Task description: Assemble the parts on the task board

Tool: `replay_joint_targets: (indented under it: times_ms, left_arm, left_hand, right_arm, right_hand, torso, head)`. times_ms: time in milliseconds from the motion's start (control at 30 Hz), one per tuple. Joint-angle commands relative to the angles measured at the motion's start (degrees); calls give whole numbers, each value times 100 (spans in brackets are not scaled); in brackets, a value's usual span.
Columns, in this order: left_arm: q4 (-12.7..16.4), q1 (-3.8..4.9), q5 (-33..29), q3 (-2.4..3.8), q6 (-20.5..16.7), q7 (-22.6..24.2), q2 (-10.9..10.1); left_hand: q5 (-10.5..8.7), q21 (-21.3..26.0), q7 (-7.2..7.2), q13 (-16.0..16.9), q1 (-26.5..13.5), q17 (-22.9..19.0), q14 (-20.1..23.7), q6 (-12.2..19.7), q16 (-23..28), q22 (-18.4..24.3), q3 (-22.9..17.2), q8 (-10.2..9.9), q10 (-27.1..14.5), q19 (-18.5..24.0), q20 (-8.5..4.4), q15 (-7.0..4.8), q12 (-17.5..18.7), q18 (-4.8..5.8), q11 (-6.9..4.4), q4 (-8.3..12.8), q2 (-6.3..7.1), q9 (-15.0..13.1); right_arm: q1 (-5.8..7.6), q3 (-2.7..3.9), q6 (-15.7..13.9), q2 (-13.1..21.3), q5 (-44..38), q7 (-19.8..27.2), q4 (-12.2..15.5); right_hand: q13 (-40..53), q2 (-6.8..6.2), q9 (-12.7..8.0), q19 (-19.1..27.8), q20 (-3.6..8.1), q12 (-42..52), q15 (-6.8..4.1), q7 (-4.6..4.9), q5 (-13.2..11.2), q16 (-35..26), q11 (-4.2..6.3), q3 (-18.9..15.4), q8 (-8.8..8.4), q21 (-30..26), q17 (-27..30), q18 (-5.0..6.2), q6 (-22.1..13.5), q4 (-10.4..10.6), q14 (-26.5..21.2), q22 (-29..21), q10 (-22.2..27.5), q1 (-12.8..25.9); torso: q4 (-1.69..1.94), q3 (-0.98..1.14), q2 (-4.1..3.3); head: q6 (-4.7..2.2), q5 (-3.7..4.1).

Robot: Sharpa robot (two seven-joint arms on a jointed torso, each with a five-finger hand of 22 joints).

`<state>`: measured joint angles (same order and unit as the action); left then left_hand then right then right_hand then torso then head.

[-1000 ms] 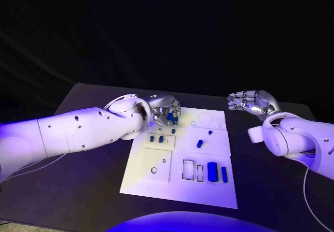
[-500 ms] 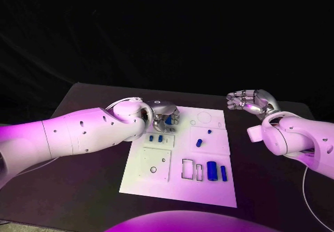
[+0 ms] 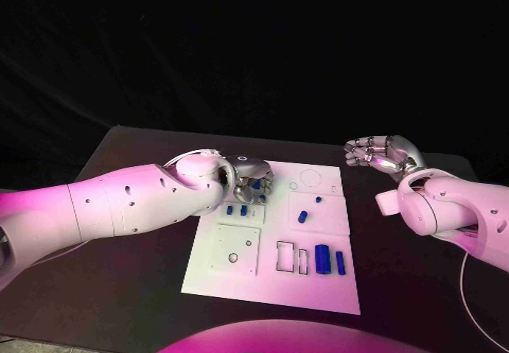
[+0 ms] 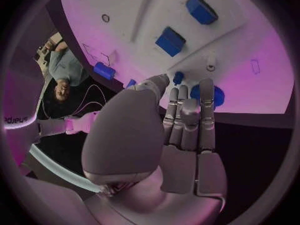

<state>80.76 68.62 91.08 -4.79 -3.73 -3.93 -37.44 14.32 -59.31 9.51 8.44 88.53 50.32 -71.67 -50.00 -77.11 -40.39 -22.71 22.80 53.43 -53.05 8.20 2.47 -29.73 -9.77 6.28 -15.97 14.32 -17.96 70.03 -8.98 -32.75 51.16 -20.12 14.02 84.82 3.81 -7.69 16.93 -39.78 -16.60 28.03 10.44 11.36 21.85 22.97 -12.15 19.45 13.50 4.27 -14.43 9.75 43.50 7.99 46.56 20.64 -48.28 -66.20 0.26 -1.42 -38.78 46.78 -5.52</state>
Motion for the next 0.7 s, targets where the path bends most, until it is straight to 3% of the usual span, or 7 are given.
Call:
replay_joint_targets:
  times_ms: [33, 700]
  left_arm:
    - [0, -7, 22, 4, 157, -39, 35]
    - [-147, -70, 25, 5, 144, -199, 120]
  left_hand:
    - [11, -54, -8, -15, 66, 26, -47, -48, -38, -60, -45, -33, 59, -46, -2, -12, 38, -55, -11, 6, 13, 14]
    - [3, -177, 36, -120, 193, -128, 1, -50, -61, -144, -279, -159, 92, 27, -18, -1, 206, -56, 18, 106, -8, 114]
  right_arm:
    - [-3, 1, 87, -2, -70, 64, 11]
    - [-4, 1, 97, -4, -71, 65, 9]
  right_hand:
    - [-3, 43, 9, 42, 5, 18, -14, 430, -26, 36, 3, 20, 30, -10, 9, -2, -26, 1, -37, -6, 28, -8]
    - [-3, 52, 8, 42, 5, 22, -14, 431, -26, 41, 4, 28, 31, -7, 18, -1, -27, -8, -42, -7, 33, -29]
  torso:
    - [7, 2, 2]
    - [4, 1, 0]
  head:
    - [3, 7]
    - [25, 26]
